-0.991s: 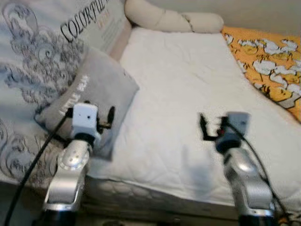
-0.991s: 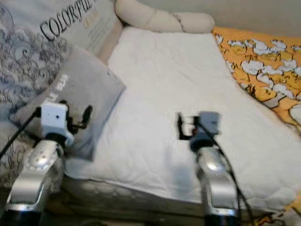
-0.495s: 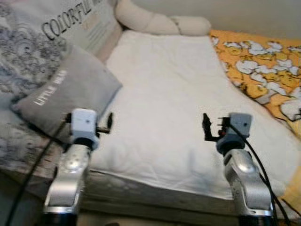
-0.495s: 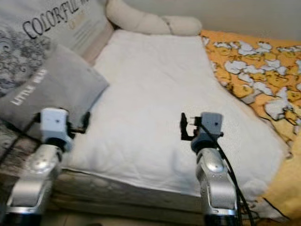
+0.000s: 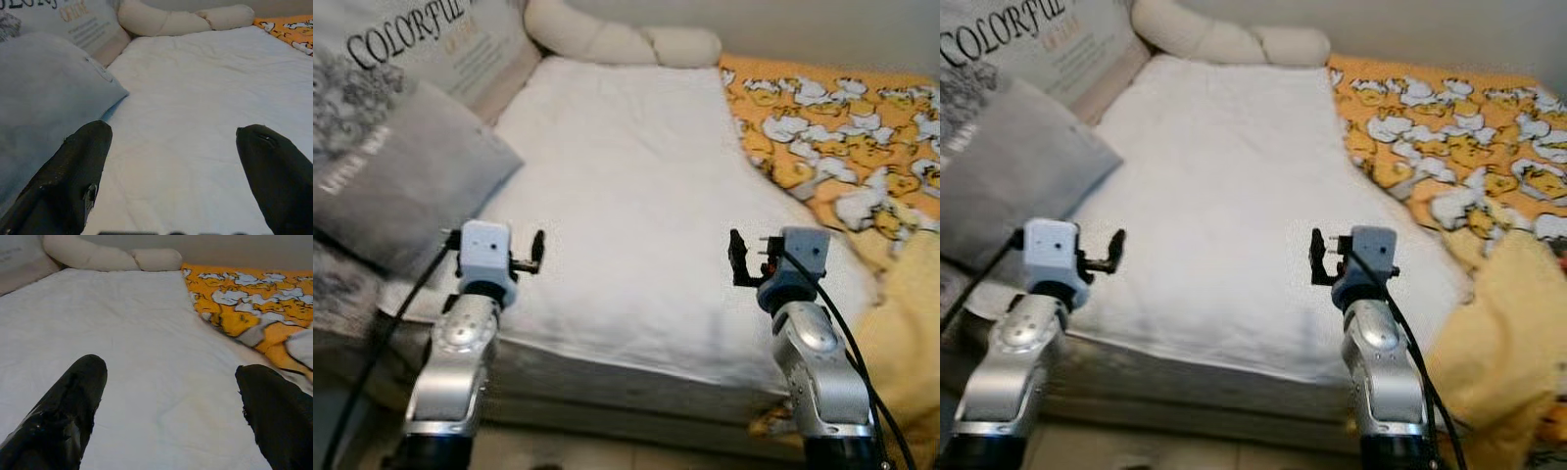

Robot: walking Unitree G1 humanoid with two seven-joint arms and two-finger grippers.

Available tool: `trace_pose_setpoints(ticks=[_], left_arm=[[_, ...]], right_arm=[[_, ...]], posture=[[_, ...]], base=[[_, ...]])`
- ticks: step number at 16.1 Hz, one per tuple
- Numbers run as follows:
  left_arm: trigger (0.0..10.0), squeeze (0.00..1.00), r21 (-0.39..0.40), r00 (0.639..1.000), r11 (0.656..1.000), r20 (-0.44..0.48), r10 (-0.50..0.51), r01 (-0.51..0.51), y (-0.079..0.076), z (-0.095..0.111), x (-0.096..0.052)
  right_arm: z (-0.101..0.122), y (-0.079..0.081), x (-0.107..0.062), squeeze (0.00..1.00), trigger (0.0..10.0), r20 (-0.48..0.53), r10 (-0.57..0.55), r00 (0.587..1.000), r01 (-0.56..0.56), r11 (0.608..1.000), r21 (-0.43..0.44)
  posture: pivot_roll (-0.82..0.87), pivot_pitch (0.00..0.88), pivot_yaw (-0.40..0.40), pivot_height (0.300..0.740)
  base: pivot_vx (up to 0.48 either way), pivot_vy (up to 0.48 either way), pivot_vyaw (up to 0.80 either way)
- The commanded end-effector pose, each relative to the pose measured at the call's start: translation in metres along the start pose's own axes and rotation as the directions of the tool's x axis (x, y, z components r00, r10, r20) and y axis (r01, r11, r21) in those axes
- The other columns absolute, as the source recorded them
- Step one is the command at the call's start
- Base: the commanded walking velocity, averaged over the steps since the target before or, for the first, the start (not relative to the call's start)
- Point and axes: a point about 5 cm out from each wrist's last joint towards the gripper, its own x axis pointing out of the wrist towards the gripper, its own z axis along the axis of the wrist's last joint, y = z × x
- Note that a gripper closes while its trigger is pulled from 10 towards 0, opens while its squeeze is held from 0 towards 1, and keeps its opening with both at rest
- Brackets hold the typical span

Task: Clean up the room

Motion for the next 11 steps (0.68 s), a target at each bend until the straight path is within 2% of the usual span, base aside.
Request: trace_pose_setpoints(ticks=[1,8,11], left_arm=[[10.0,0.91,-0.002,0.999,0.999,-0.009,-0.032,0.032,-0.0094,0.0003,0.0018],[10.0,0.91,0.025,1.0,0.999,-0.014,-0.025,0.026,-0.0076,0.0003,0.0044],[10.0,0.91,0.034,1.0,0.999,-0.016,-0.027,0.027,-0.0078,0.0,0.0047]], right_arm=[[-0.0038,-0.0098,-0.0015,1.0,10.0,-0.029,-0.04,0.999,0.04,0.999,0.013],[-0.003,-0.0082,0.0005,1.0,10.0,-0.029,-0.017,0.999,0.017,1.0,-0.005],[-0.0033,-0.0067,0.0008,1.0,10.0,-0.029,-0.013,1.0,0.012,1.0,-0.012]], posture=[[0.02,0.0,-0.011,0.74],[0.02,0.0,-0.009,0.74],[0.02,0.0,-0.007,0.74]], base=[[0.0,-0.472,0.0],[0.0,-0.48,0.0],[0.0,-0.48,0.75]])
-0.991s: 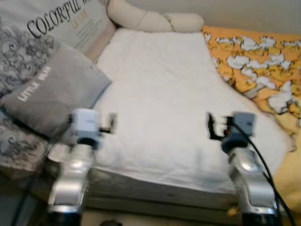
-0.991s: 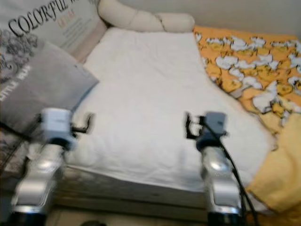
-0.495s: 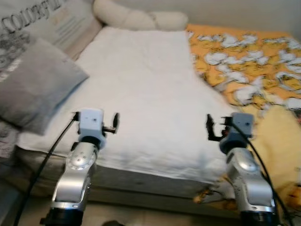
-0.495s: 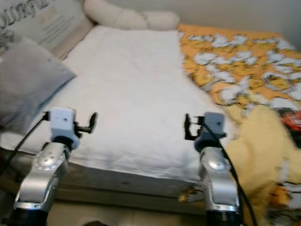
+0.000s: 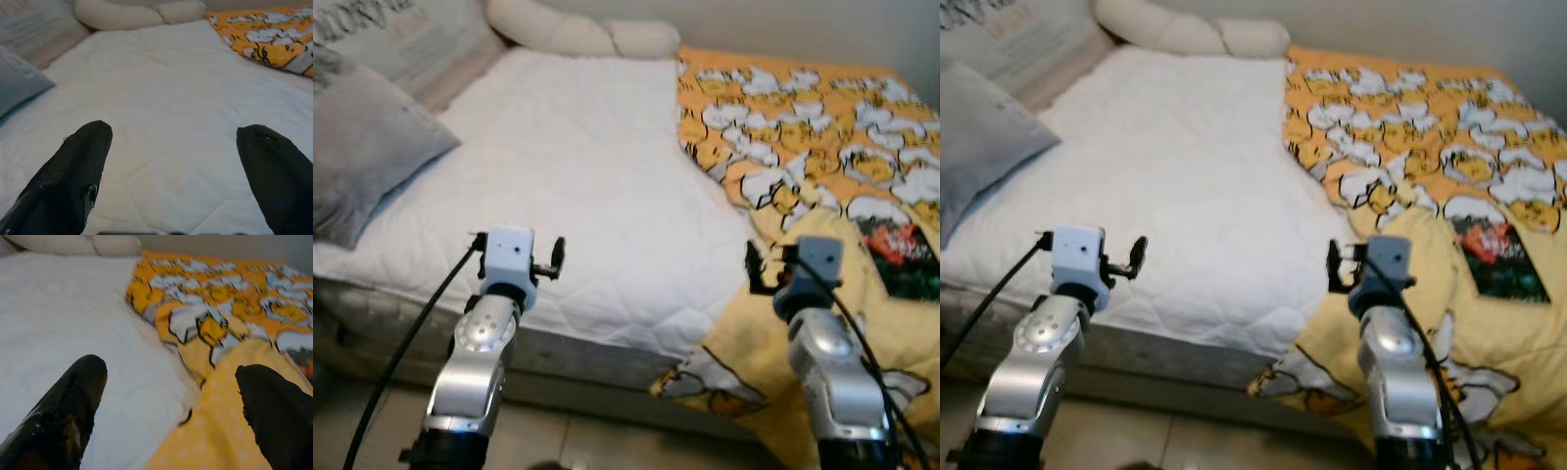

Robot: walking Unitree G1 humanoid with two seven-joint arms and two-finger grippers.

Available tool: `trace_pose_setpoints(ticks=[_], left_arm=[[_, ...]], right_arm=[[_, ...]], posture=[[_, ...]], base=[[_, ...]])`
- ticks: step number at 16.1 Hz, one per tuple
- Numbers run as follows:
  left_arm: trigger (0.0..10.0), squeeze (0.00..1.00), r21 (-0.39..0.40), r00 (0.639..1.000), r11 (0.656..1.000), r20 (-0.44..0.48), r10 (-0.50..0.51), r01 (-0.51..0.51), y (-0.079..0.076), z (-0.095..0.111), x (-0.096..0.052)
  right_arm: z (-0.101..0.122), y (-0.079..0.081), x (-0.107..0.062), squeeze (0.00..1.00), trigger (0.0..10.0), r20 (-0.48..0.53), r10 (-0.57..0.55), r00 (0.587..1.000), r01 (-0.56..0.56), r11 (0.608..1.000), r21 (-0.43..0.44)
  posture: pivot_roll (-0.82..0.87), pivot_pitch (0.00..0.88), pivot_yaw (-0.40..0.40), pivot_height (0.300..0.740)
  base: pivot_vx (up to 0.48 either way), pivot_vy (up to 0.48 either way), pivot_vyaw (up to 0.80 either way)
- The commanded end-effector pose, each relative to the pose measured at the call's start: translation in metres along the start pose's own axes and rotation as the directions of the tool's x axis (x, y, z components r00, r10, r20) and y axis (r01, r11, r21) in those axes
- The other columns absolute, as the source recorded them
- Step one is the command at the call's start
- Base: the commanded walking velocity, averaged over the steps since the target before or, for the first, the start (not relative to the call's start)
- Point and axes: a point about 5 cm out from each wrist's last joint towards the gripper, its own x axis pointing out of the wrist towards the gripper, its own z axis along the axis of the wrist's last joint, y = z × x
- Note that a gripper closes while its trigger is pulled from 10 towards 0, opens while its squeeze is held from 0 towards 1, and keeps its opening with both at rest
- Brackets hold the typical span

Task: Clean up the room

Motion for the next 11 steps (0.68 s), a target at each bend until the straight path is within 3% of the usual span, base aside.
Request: trace_pose_setpoints(ticks=[1,4,11], left_arm=[[10.0,0.91,0.02,1.0,0.999,0.002,0.025,-0.025,0.0085,0.0014,0.0003],[10.0,0.91,0.026,1.0,0.999,0.004,0.024,-0.024,0.0092,0.0016,0.0009],[10.0,0.91,0.04,1.0,0.999,0.004,0.017,-0.017,0.0083,0.0016,0.0012]], right_arm=[[0.0011,0.0079,0.0006,1.0,10.0,0.003,0.021,1.0,-0.021,1.0,0.005],[0.0001,0.0083,0.0009,1.0,10.0,-0.004,0.018,1.0,-0.018,1.0,0.016],[-0.0022,0.0086,0.0007,1.0,10.0,-0.01,0.021,1.0,-0.021,1.0,0.004]], posture=[[0.02,0.0,-0.007,0.74],[0.02,0.0,-0.006,0.74],[0.02,0.0,-0.007,0.74]], base=[[0.0,-0.48,0.8],[0.0,-0.48,0.7],[0.0,-0.48,0.0]])
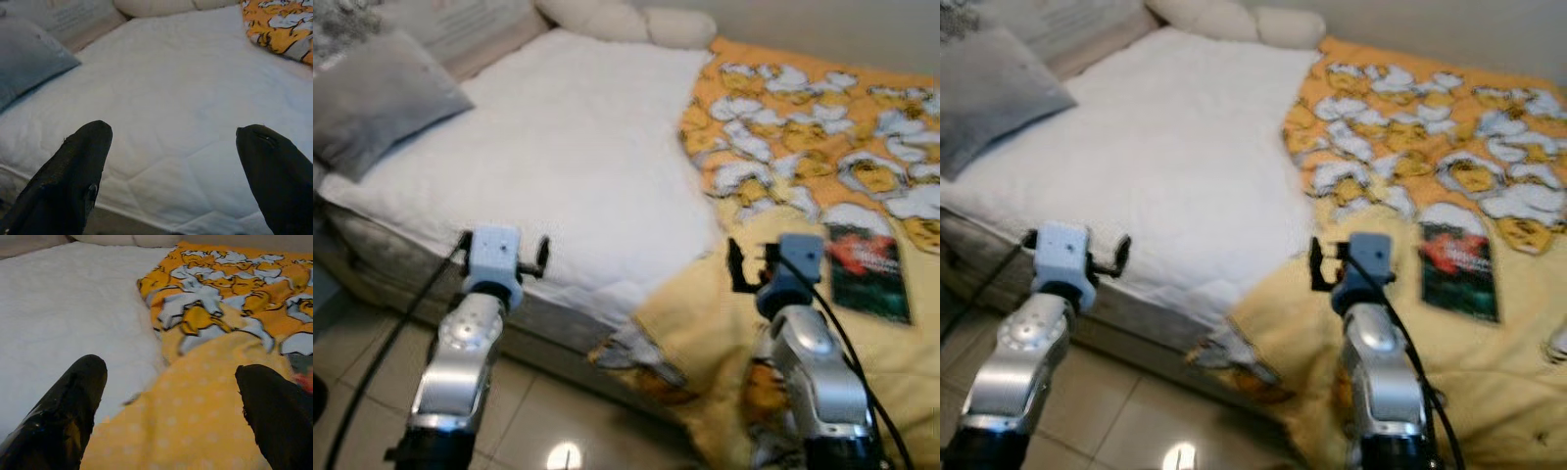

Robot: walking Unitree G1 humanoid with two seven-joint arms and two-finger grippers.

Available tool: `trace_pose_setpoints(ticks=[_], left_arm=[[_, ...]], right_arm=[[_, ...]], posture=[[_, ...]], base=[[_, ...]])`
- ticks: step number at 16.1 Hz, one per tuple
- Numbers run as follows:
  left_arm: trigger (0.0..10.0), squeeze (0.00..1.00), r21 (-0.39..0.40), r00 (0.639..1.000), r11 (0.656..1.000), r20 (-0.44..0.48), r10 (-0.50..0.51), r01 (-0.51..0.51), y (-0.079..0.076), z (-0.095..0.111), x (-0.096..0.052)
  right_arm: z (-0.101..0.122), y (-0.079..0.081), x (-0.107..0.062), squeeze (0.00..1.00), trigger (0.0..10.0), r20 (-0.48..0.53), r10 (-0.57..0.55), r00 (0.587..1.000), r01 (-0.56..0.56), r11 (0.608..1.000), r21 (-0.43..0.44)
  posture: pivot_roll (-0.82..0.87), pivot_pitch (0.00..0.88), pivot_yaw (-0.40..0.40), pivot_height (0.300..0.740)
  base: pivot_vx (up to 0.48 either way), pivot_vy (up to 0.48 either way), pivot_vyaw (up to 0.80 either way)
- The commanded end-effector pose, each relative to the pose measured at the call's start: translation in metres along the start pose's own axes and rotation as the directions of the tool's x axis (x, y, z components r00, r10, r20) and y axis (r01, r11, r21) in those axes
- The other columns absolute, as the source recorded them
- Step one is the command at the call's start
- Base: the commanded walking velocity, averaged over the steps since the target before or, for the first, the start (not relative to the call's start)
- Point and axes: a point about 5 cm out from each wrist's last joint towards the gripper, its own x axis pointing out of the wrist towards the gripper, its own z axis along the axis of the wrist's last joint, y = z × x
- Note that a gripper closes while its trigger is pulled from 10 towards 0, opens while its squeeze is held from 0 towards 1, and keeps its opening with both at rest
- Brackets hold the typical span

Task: Clean up the room

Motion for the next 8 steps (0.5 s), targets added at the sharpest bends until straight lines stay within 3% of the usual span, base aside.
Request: trace_pose_setpoints(ticks=[1,8], left_arm=[[10.0,0.91,0.003,1.0,1.0,0.012,-0.019,0.019,-0.0055,0.003,0.0008],[10.0,0.91,0.015,1.0,1.0,0.012,-0.027,0.027,-0.0072,0.0029,0.0013]], right_arm=[[0.0011,-0.0073,0.0001,1.0,10.0,0.002,-0.027,1.0,0.027,1.0,-0.005],[0.0,-0.0049,0.0007,1.0,10.0,0.0,-0.011,1.0,0.011,1.0,-0.013]], posture=[[0.02,0.0,-0.007,0.74],[0.02,0.0,-0.005,0.74]], base=[[0.0,-0.48,0.0],[0.0,-0.48,0.0]])
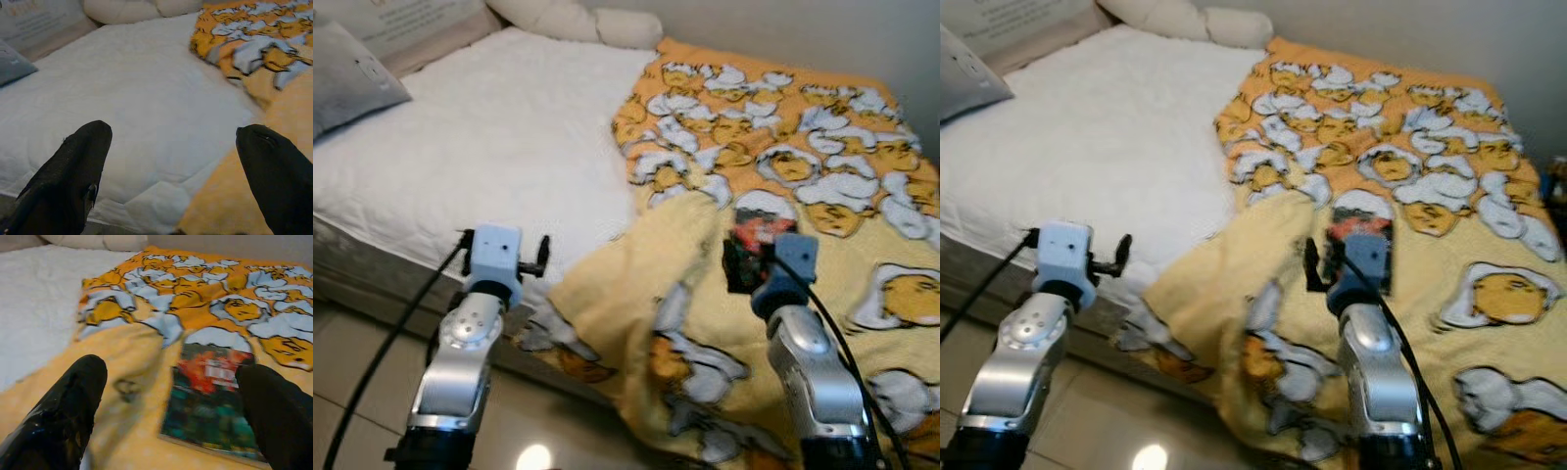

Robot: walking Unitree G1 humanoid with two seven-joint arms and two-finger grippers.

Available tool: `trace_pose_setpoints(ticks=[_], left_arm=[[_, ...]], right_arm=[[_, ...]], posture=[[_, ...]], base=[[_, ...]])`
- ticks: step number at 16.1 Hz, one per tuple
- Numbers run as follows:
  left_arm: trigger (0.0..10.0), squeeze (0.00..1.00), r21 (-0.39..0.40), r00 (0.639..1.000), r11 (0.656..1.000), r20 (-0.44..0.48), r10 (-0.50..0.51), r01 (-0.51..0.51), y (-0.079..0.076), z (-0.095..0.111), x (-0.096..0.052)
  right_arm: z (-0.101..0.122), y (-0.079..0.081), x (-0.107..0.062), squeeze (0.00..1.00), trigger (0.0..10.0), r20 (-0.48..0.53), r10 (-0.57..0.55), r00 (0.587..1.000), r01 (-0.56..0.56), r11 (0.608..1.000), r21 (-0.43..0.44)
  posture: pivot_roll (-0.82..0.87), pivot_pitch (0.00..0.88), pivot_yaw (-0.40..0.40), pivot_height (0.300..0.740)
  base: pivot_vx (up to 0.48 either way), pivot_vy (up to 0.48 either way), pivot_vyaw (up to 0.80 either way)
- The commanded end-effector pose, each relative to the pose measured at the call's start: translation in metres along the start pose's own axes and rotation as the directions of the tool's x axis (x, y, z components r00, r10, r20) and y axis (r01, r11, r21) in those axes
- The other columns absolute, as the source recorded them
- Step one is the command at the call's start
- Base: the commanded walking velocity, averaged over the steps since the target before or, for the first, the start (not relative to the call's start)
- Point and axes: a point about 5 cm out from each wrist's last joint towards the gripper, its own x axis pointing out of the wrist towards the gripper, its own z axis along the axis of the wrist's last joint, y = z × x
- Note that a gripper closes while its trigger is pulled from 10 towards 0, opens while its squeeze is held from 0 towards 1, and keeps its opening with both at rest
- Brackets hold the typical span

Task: Clean up the room

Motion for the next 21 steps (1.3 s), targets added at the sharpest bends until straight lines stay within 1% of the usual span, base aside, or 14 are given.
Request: trace_pose_setpoints(ticks=[1,6,7,8,11,13,15,20,21], left_arm=[[10.0,0.91,0.0,0.999,1.0,0.017,-0.026,0.026,-0.008,0.005,0.002],[10.0,0.91,0.008,0.999,1.0,0.02,-0.029,0.029,-0.007,0.005,0.002],[10.0,0.91,0.011,0.999,0.999,0.021,-0.031,0.031,-0.007,0.004,0.002],[10.0,0.91,0.011,0.999,0.999,0.021,-0.031,0.031,-0.007,0.004,0.002],[10.0,0.91,0.019,0.999,0.999,0.02,-0.035,0.034,-0.008,0.003,0.001],[10.0,0.91,0.022,0.999,0.999,0.021,-0.034,0.033,-0.007,0.003,0.001],[10.0,0.9,0.017,0.999,0.999,0.018,-0.032,0.031,-0.007,0.002,0.002],[10.0,0.9,0.047,0.998,0.997,0.018,-0.068,0.067,-0.011,0.001,0.001],[10.0,0.91,0.051,0.997,0.996,0.018,-0.075,0.074,-0.012,0.0,0.001]], right_arm=[[-0.002,-0.007,-0.001,1.0,10.0,-0.006,-0.012,1.0,0.012,1.0,-0.013],[-0.003,-0.002,-0.002,1.0,10.0,-0.013,0.025,1.0,-0.025,1.0,-0.015],[-0.005,0.001,-0.003,1.0,10.0,-0.021,0.057,0.998,-0.057,0.998,-0.014],[-0.005,0.001,-0.003,1.0,10.0,-0.021,0.057,0.998,-0.057,0.998,-0.014],[-0.009,0.007,-0.005,1.0,10.0,-0.043,0.106,0.993,-0.107,0.994,-0.015],[-0.01,0.009,-0.005,1.0,10.0,-0.052,0.115,0.992,-0.115,0.993,-0.002],[-0.011,0.012,-0.006,1.0,10.0,-0.054,0.147,0.988,-0.147,0.989,0.001],[-0.012,0.011,-0.007,1.0,10.0,-0.06,0.156,0.986,-0.156,0.988,0.002],[-0.012,0.01,-0.006,1.0,10.0,-0.062,0.151,0.987,-0.151,0.989,-0.001]], posture=[[0.02,0.0,-0.005,0.74],[0.02,0.0,-0.006,0.74],[0.02,0.0,-0.004,0.74],[0.02,0.0,-0.004,0.74],[0.02,0.0,-0.001,0.74],[0.02,0.0,0.0,0.74],[0.02,0.0,0.0,0.74],[0.02,0.0,0.0,0.74],[0.02,0.0,-0.002,0.74]], base=[[0.0,-0.48,0.8],[0.0,-0.48,0.8],[0.0,-0.48,0.8],[0.0,-0.48,0.8],[0.0,-0.48,0.8],[0.0,-0.469,0.0],[0.0,0.0,0.0],[0.0,0.0,0.0],[0.0,0.0,0.0]])
